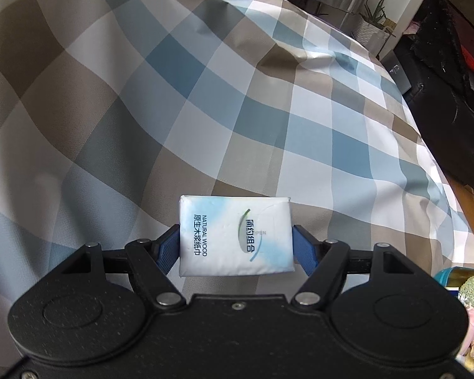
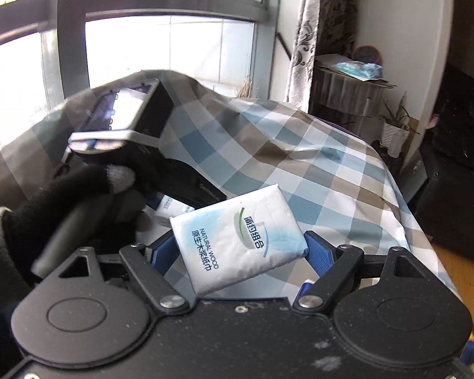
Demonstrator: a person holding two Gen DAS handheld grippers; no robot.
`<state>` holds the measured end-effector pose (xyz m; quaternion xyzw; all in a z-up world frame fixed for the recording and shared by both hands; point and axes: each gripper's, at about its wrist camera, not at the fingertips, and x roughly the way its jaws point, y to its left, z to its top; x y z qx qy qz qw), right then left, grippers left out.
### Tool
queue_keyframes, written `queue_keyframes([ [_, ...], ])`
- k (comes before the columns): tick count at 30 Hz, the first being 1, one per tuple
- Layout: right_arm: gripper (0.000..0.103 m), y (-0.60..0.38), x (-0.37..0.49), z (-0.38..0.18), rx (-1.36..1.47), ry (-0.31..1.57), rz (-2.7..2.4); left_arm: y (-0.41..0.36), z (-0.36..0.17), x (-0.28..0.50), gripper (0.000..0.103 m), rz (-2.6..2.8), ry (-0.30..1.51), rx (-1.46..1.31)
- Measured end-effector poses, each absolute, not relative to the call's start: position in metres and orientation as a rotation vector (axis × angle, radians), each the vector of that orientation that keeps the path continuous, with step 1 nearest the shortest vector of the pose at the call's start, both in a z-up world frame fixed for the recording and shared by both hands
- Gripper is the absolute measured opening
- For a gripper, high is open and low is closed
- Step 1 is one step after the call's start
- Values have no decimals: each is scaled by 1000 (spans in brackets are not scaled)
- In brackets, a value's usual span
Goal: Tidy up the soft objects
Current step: 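Grasp the other white tissue pack with the left tool while right tool holds its pack, then carry both white tissue packs over the gold tray with both tools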
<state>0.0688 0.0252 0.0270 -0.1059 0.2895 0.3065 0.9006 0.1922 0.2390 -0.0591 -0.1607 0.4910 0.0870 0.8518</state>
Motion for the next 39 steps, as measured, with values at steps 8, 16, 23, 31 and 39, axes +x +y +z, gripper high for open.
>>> queue_keyframes([
  [8, 84, 5, 11, 48, -100, 593, 601, 224, -50, 174, 68, 159, 1017, -277],
  [16, 84, -53, -25, 77, -24, 528, 484, 193, -40, 153, 68, 113, 965, -115],
  [23, 84, -131, -18, 90, 41, 475, 277, 171, -38, 131, 68, 55, 948, -34],
  [31, 84, -223, 25, 73, 79, 498, 47, 140, -38, 99, 68, 0, 978, 15],
  [39, 84, -279, 86, 55, 116, 656, -69, 99, -8, 90, 68, -32, 994, -11],
])
